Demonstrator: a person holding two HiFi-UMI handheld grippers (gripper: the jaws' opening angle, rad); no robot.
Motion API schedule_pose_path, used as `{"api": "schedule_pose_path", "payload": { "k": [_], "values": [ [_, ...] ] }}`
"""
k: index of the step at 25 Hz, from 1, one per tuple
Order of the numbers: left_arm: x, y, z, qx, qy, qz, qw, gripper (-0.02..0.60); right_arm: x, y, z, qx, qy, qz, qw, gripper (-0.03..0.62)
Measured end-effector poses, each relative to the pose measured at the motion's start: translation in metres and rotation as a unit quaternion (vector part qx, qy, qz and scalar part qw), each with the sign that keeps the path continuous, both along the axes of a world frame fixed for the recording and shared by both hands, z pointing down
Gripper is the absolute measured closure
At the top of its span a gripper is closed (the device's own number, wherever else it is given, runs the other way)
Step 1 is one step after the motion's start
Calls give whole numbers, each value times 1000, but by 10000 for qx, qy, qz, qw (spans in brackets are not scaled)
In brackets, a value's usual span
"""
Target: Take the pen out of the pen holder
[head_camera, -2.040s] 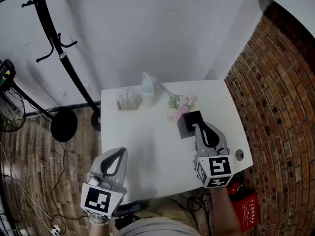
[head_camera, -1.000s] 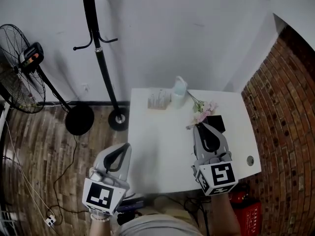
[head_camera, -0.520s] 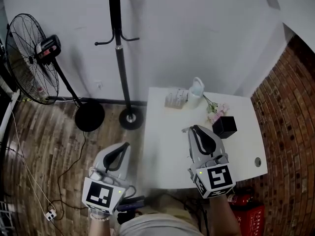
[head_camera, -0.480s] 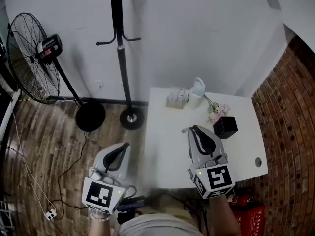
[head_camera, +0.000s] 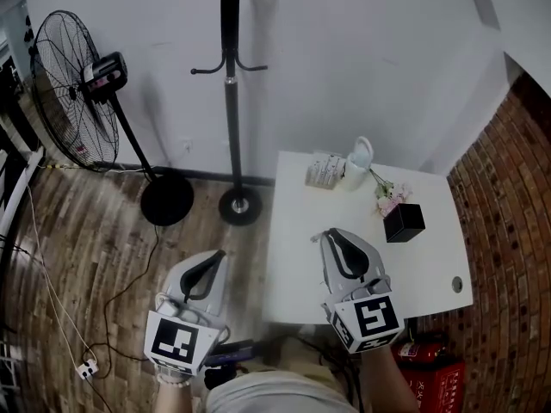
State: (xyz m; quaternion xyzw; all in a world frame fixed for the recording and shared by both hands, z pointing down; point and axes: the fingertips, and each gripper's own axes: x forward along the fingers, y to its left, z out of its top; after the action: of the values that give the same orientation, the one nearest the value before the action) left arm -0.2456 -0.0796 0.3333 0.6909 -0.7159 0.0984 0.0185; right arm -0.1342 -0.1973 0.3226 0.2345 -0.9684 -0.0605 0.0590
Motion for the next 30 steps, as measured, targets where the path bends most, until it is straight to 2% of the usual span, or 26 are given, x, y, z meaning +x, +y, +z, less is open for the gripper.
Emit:
{"api": "schedule_pose_path", "payload": {
  "k": [19, 30],
  "values": [
    [-2, 22, 1, 87, 96, 15, 9999, 589, -1, 27, 2, -3, 73, -12, 10000, 554],
    [9, 19, 1, 75, 101, 187, 9997, 589, 6, 31, -2, 33, 37, 61, 10000, 554]
  ]
}}
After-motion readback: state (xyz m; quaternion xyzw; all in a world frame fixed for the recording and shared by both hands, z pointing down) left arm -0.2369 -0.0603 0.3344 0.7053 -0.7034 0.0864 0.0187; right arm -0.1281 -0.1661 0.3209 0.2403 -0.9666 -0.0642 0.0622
